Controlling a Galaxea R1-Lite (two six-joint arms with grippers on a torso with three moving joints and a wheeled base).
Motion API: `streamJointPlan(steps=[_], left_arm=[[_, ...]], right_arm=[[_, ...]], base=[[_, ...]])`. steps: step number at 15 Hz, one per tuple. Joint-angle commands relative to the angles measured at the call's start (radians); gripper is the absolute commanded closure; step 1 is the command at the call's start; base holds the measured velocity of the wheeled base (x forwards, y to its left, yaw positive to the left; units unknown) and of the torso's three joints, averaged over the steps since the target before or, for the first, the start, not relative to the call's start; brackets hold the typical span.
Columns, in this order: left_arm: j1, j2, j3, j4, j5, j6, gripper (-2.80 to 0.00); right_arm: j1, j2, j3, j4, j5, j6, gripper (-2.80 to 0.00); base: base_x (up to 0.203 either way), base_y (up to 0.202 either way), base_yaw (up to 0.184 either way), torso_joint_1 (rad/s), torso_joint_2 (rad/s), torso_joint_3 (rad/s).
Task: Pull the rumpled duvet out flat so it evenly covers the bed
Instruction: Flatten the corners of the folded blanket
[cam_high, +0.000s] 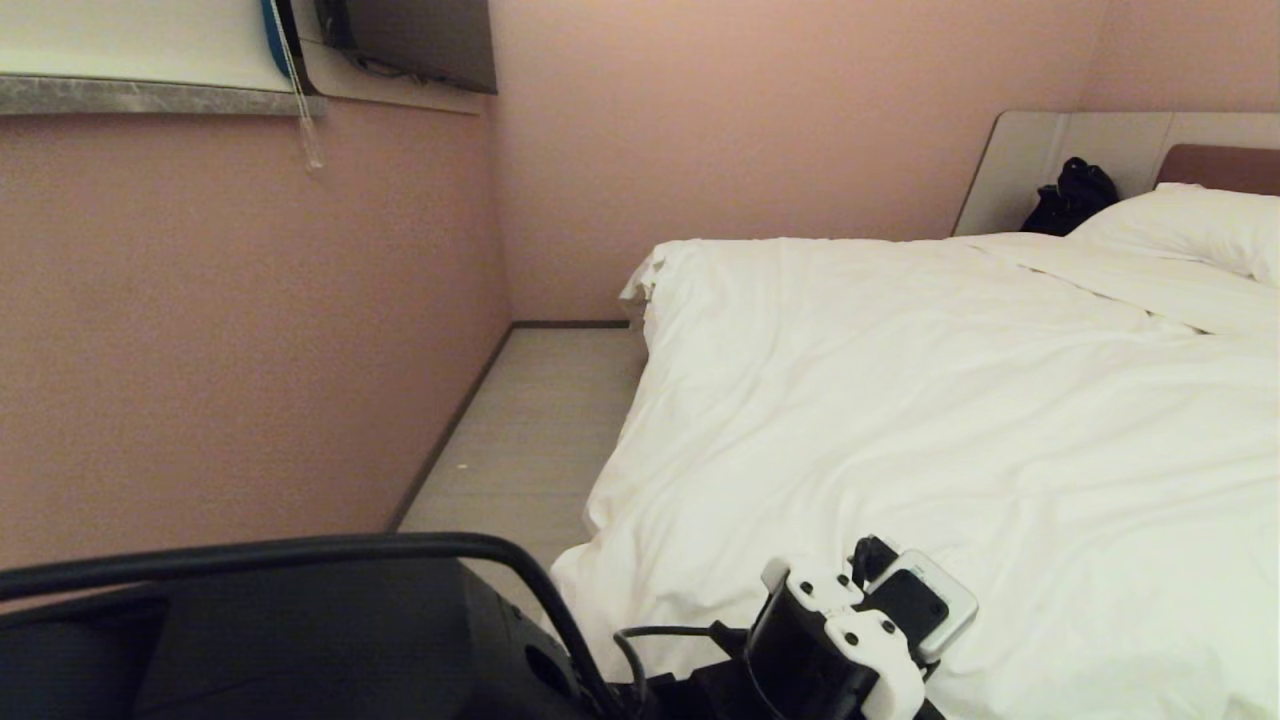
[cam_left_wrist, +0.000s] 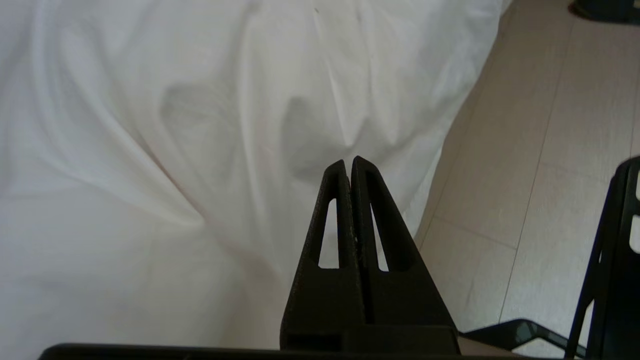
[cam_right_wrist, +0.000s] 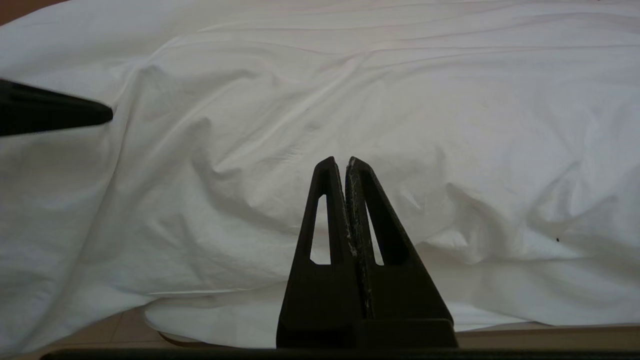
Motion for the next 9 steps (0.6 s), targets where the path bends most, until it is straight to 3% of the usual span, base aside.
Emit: streamJointPlan(steps=[1,6,9], left_arm=[[0.03,-0.01,-0.034,0.0,0.001,-0.003,0.0],[0.119,0.067,-0.187,0.043,0.021,-0.023,0.0],[0.157,0.142,-0.289,0.048,0.088,-0.02,0.0]], right_arm=[[-0.001,0.001,0.0,0.0,0.001,0.0,0.0],[0.001,0.001,0.0,0.0,0.001,0.0,0.0],[-0.001,0.001,0.0,0.0,0.001,0.0,0.0]], base=[[0.0,0.0,0.0,0.0,0.0,0.0],[0.0,0.0,0.0,0.0,0.0,0.0],[0.0,0.0,0.0,0.0,0.0,0.0]])
